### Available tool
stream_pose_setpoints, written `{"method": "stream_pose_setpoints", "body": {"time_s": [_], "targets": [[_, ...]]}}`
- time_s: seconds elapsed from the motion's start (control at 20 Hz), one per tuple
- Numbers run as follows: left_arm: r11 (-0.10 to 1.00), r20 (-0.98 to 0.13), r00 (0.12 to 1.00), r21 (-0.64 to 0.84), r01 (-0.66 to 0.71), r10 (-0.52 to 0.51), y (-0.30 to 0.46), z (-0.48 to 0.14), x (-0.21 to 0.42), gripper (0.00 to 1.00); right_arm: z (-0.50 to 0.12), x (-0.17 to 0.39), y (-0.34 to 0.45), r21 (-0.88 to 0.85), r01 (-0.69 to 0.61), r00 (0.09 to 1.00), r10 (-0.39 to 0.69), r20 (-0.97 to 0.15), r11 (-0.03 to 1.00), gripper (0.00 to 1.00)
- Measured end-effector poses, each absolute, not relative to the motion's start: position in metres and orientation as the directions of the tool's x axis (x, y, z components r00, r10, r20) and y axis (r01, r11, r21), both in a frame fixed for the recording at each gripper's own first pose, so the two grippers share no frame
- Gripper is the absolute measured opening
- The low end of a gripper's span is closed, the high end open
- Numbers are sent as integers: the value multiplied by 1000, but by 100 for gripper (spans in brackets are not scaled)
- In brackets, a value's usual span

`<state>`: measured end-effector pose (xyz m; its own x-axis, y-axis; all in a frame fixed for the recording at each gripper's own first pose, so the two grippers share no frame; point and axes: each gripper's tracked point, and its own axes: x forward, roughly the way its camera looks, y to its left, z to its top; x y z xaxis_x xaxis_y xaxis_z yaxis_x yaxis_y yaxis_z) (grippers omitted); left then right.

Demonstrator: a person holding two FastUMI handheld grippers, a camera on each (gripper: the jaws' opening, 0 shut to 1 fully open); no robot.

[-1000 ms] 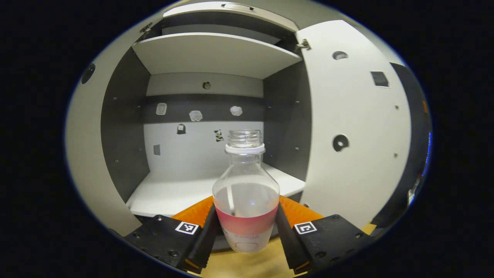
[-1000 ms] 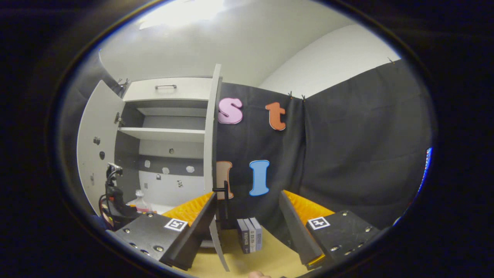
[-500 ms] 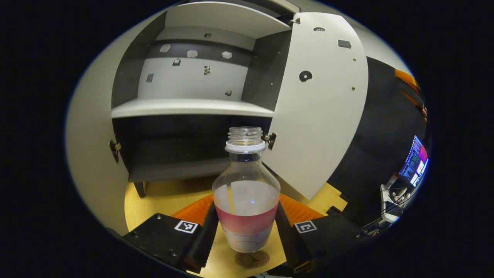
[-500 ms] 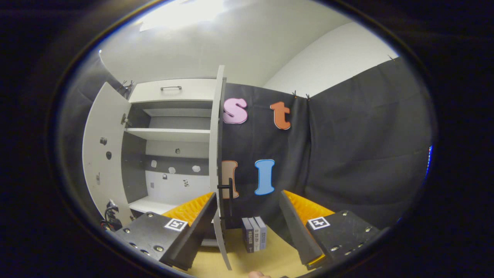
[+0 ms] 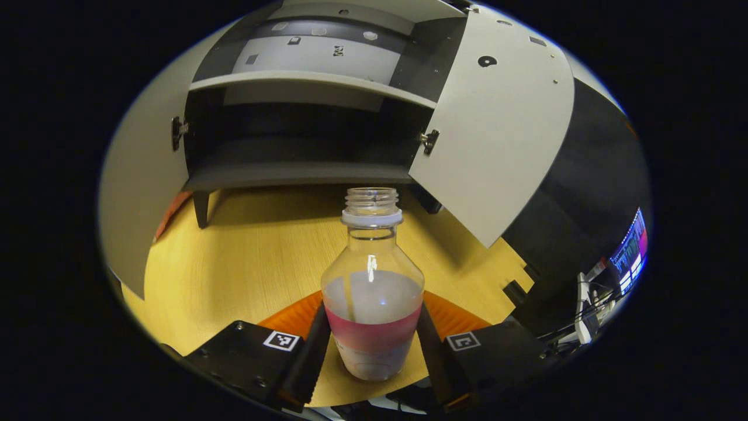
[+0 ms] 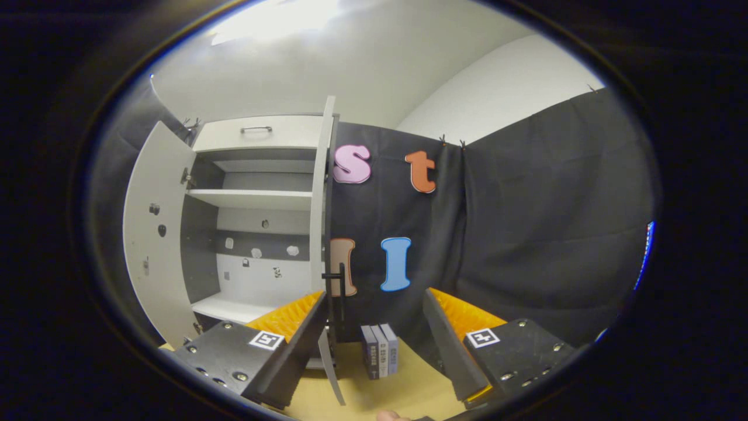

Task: Grasp the bottle in the cabinet with the left hand and place it on the coaster, then close the right door with the right hand and the left door with the left hand.

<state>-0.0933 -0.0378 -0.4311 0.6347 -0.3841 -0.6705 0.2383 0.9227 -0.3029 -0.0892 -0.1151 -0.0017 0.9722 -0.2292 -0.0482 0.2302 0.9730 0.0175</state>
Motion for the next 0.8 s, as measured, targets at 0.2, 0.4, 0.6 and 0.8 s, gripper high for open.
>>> {"method": "stream_pose_setpoints", "body": {"time_s": [0.2,0.4,0.6,0.8], "targets": [[936,-684,639,-282,211,-351,-44,-453,-93,76,-4,-93,-121,10,243,968,-242,-61,970,96],[950,-673,673,-252,183,-308,-48,-465,-88,77,-3,-97,-129,2,259,964,-258,-64,966,96],[962,-640,721,-221,162,-268,-47,-468,-87,80,-3,-97,-132,-10,260,963,-260,-68,966,96],[965,-621,739,-187,184,-262,-49,-471,-94,80,-5,-90,-129,-22,242,967,-243,-75,970,96]]}}
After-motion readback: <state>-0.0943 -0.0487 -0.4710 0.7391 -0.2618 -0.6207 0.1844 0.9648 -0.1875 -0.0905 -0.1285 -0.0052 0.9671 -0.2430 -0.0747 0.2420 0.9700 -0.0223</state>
